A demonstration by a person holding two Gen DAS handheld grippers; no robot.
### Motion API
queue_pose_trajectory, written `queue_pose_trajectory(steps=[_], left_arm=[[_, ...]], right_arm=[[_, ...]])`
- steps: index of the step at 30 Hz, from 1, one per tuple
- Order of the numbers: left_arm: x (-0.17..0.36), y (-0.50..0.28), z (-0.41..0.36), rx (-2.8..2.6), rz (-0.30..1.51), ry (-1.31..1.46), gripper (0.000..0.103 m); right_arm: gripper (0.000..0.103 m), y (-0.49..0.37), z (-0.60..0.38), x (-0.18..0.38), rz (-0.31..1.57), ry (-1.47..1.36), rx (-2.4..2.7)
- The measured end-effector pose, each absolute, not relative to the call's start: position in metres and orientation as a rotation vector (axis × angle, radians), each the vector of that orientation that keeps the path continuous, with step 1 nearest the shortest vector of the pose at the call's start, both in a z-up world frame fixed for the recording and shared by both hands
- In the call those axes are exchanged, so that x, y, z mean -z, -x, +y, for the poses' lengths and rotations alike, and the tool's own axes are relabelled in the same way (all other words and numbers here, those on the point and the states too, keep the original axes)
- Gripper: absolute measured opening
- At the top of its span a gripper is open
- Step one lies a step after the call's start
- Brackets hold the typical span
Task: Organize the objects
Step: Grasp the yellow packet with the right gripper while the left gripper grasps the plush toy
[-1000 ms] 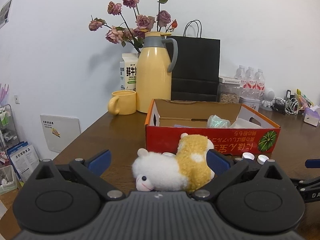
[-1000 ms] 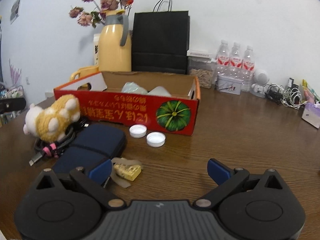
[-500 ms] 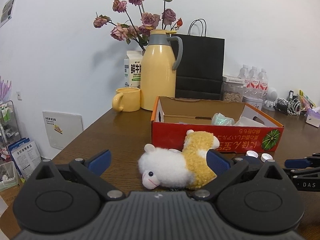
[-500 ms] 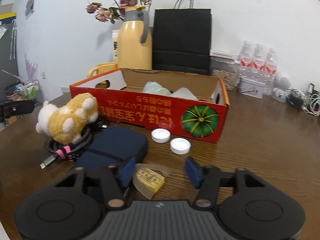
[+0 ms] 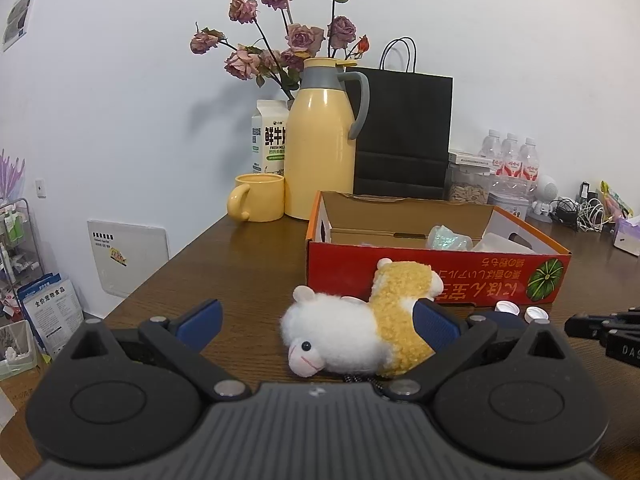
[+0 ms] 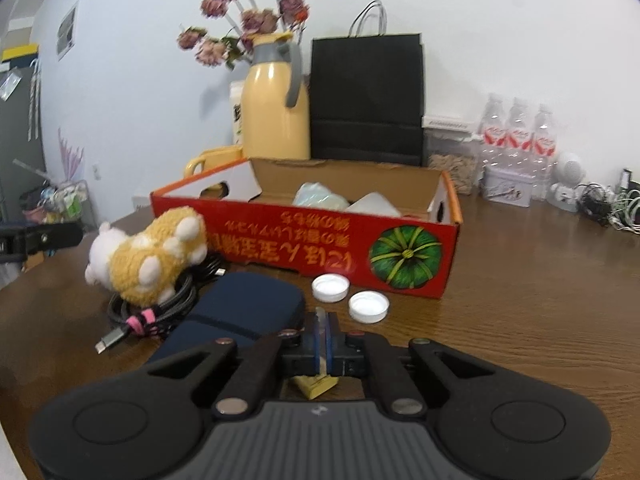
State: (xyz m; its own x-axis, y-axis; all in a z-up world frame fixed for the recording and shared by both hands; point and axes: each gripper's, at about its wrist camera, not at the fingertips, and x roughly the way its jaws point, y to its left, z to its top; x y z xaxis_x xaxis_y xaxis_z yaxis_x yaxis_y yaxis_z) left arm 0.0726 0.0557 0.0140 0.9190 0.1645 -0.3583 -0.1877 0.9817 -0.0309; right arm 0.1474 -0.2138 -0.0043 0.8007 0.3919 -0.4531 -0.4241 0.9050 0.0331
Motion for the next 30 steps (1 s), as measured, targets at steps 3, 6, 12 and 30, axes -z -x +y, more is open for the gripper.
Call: queue_pose_trajectory(steps=[3,6,12,30], left_arm=[[-0.013,-0.075,0.054,-0.178,0.37,0.06,0.103],[-0.012,-0.078,0.052,-0.172,0.375,0.053,0.103],[-0.017,-0.091,0.039,-0.12,0.378,-0.004,0.103],[0.002,-0.165,0.016,-0.054,0.561,-0.102,0.098]], right_arm=[[0.002,-0.143,-0.219,0.002,0.434,0.056,-0.408],[0.002,-0.138,-0.222,0.0,0.393,0.046,-0.381],[0.002,-0.131,-0.224,-0.003,0.341,0.045,-0.352],[0.002,-0.125,-0.225,-0.004,0.297,0.036,-0.343]])
